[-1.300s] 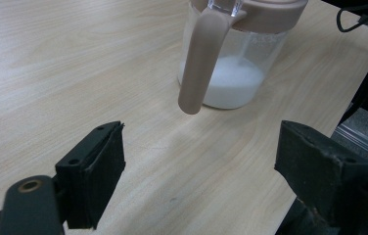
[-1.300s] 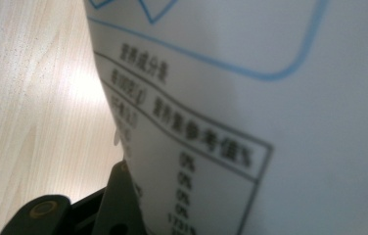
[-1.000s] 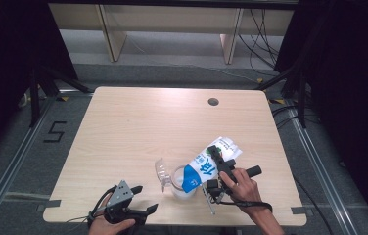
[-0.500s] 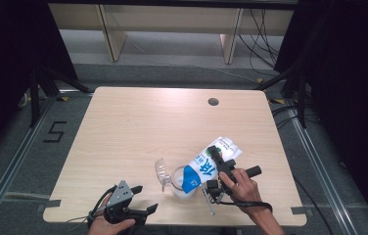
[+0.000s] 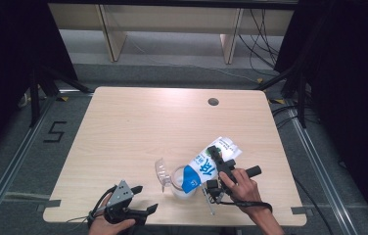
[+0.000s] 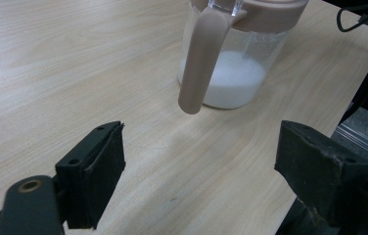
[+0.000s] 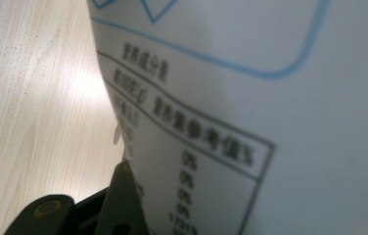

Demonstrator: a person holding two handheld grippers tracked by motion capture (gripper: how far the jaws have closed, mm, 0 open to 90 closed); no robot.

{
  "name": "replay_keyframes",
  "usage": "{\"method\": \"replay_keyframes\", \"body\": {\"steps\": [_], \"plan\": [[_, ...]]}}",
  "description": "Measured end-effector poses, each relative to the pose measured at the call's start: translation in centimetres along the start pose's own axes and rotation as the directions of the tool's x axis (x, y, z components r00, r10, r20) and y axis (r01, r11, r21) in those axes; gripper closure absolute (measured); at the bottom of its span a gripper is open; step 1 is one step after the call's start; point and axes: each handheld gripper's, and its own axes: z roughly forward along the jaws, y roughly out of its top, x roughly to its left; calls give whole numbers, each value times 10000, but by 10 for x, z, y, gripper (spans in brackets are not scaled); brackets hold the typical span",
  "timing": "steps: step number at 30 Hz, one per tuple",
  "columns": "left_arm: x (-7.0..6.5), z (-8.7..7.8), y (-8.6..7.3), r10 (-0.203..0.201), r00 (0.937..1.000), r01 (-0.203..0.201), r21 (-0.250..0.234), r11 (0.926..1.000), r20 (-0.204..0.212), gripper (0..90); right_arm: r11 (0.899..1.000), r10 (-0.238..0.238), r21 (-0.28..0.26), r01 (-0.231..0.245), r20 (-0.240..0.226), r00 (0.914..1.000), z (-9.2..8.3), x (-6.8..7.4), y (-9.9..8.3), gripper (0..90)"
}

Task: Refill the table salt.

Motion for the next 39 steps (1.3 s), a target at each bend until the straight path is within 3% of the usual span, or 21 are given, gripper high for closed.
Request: {"method": "replay_keyframes", "body": {"steps": [13,16,24,26,31,39], "plan": [[0,0,0,16,10000,-16,8,10000,8,179,9998,-155,153,156,-84,9998,-1,-2,0,637],[0,0,0,4,10000,-4,6,10000,-2,179,9991,-431,55,431,-25,9991,0,-4,0,638],[0,0,0,-3,10000,3,-4,10000,-2,179,9996,-221,147,222,-37,9997,-1,-3,-1,642],[0,0,0,1,10000,-1,-4,10000,-3,179,9968,-791,-140,793,144,9968,0,-7,0,644],[0,0,0,-3,10000,3,2,10000,-11,179,9994,-322,83,322,-11,9995,-1,-4,-1,646],[0,0,0,-2,10000,2,-45,10000,1,179,9993,-355,73,355,-13,9994,0,-4,-1,649]]}}
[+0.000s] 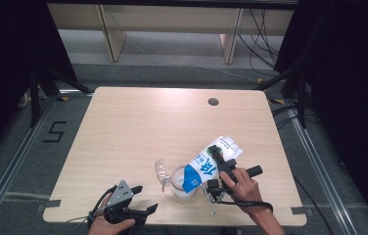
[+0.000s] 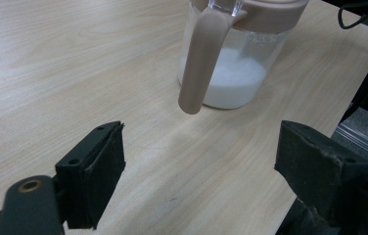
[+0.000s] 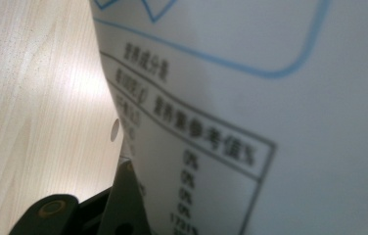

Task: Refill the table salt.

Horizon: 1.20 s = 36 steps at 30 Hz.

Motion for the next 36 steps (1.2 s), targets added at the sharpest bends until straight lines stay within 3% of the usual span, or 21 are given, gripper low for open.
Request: {"method": "replay_keyframes", "body": {"steps": [7,11,12,20,22,23,24,26,27,28,29,36], "plan": [[0,0,0,18,10000,-18,28,10000,4,179,10000,19,19,-19,6,10000,0,0,0,654],[0,0,0,17,10000,-17,34,10000,19,179,9996,-161,-247,167,237,9996,1,-2,-1,655],[0,0,0,4,10000,-4,48,10000,-13,179,9999,97,116,-96,-27,9999,-1,0,0,656],[0,0,0,2,10000,-2,11,10000,18,179,10000,-28,27,28,11,10000,0,-1,0,658],[0,0,0,4,10000,-4,11,10000,10,180,9997,220,136,-220,4,9998,-1,1,0,658],[0,0,0,-3,10000,3,48,10000,-10,180,9998,-196,-75,196,79,9998,1,-3,0,658],[0,0,0,0,10000,0,45,10000,-4,179,9997,196,151,-196,2,9998,-1,1,0,659],[0,0,0,-2,10000,2,42,10000,1,179,9998,-195,-79,196,98,9998,1,-3,0,659],[0,0,0,-1,10000,1,47,10000,-5,179,9998,-157,-116,159,128,9998,1,-2,0,660],[0,0,0,4,10000,-4,15,10000,23,180,9998,208,-28,-207,141,9997,0,1,-1,660],[0,0,0,2,10000,-2,41,10000,-10,179,10000,-23,63,23,10,10000,0,-1,0,661],[0,0,0,6,10000,-6,39,10000,-4,179,10000,-26,33,26,36,10000,0,-2,0,663]]}}
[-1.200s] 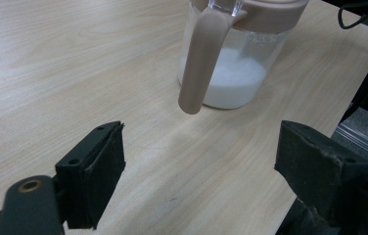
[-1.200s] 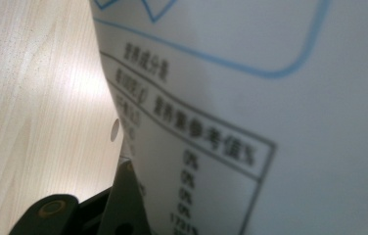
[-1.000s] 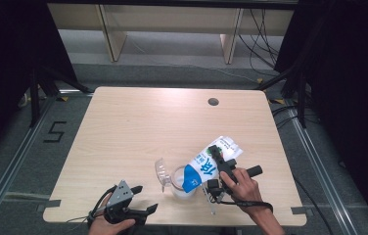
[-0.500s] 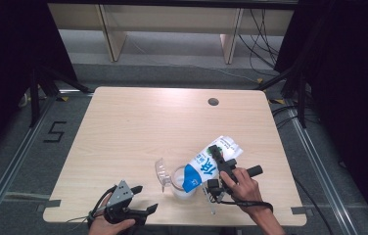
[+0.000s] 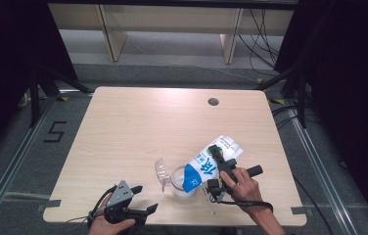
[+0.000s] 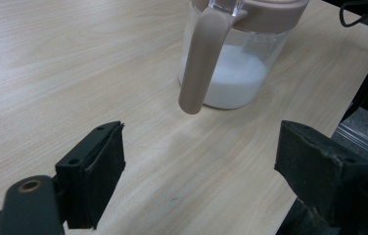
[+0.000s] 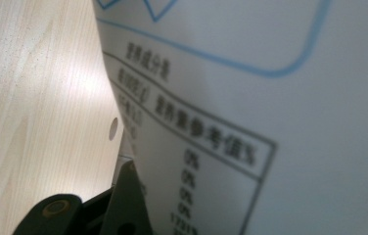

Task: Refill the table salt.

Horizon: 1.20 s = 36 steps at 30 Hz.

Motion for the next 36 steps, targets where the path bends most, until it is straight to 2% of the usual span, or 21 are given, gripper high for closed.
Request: {"method": "replay_keyframes", "body": {"steps": [5,6,8,16,19,21,26,28,31,34,35,36], "plan": [[0,0,0,3,10000,-3,2,10000,-1,179,9999,-105,-4,106,62,9999,0,-1,0,665],[0,0,0,3,10000,-3,4,10000,16,179,9992,-254,-290,261,265,9993,2,-1,0,665],[0,0,0,6,10000,-6,10,10000,6,180,10000,93,-32,-93,99,9999,0,2,0,667],[0,0,0,-45,10000,45,-39,10000,22,179,10000,-62,-76,63,182,9998,0,0,0,673],[0,0,0,-6,10000,6,-30,10000,12,179,10000,46,-20,-46,117,9999,0,1,0,674],[0,0,0,-15,10000,15,-24,10000,19,180,9999,-92,-105,94,180,9998,1,0,0,674],[0,0,0,-3,10000,3,7,10000,-6,180,10000,78,19,-78,135,9999,0,2,0,678],[0,0,0,-10,10000,10,13,10000,-8,180,9999,-102,90,101,65,9999,0,0,1,679],[0,0,0,5,10000,-5,10,10000,17,179,9996,110,270,-109,-17,9999,-2,2,1,681],[0,0,0,-5,10000,5,10,10000,-11,179,9998,-170,56,170,14,9999,0,0,1,684],[0,0,0,-8,10000,8,6,10000,-7,179,9992,-401,26,401,41,9992,0,-2,2,685],[0,0,0,-6,10000,6,11,10000,-8,179,9994,-336,63,336,25,9994,0,-1,1,686]]}}
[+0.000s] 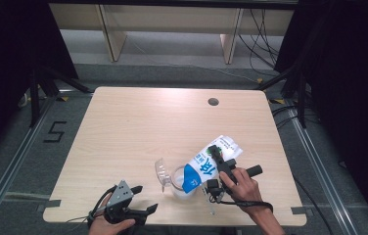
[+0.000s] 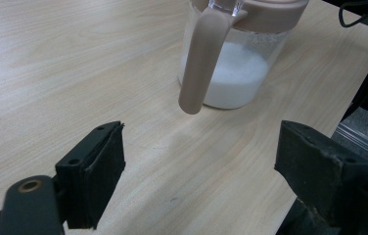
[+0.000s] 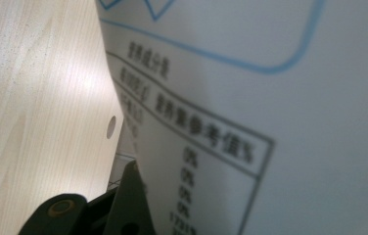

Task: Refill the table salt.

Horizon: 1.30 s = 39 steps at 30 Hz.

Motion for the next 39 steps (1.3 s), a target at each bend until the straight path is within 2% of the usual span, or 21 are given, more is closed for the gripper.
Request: {"method": "replay_keyframes", "body": {"steps": [5,13,16,23,24,25,26,27,30,31,32,39], "plan": [[0,0,0,13,10000,-13,-1,10000,24,179,9998,-150,-90,151,56,9999,1,-1,0,691],[0,0,0,5,10000,-5,-5,10000,1,180,9999,-121,-83,121,52,9999,1,-1,0,696],[0,0,0,-4,10000,4,-32,10000,22,179,9988,-413,-238,418,194,9990,1,-4,1,698],[0,0,0,0,10000,0,-5,10000,-9,179,9993,-304,-225,310,259,9992,1,-4,0,703],[0,0,0,-3,10000,3,-6,10000,-1,179,9999,-128,-100,129,90,9999,1,-2,0,704],[0,0,0,-8,10000,8,-3,10000,-2,180,9998,-36,-193,40,210,9998,1,-2,0,704],[0,0,0,-10,10000,10,-4,10000,0,180,9997,250,-30,-249,153,9996,0,1,-1,705],[0,0,0,-10,10000,10,-3,10000,-2,179,9994,337,3,-337,151,9993,0,1,-1,705],[0,0,0,-1,10000,1,-3,10000,1,180,9996,277,66,-278,83,9996,0,1,0,706],[0,0,0,9,10000,-9,-3,10000,0,179,9998,10,-190,-7,180,9998,1,-1,0,707],[0,0,0,7,10000,-7,-5,10000,1,179,9998,-7,-200,10,186,9998,1,-1,0,708],[0,0,0,-13,10000,13,3,10000,-1,179,9998,143,-115,-142,130,9998,1,0,-1,711]]}}
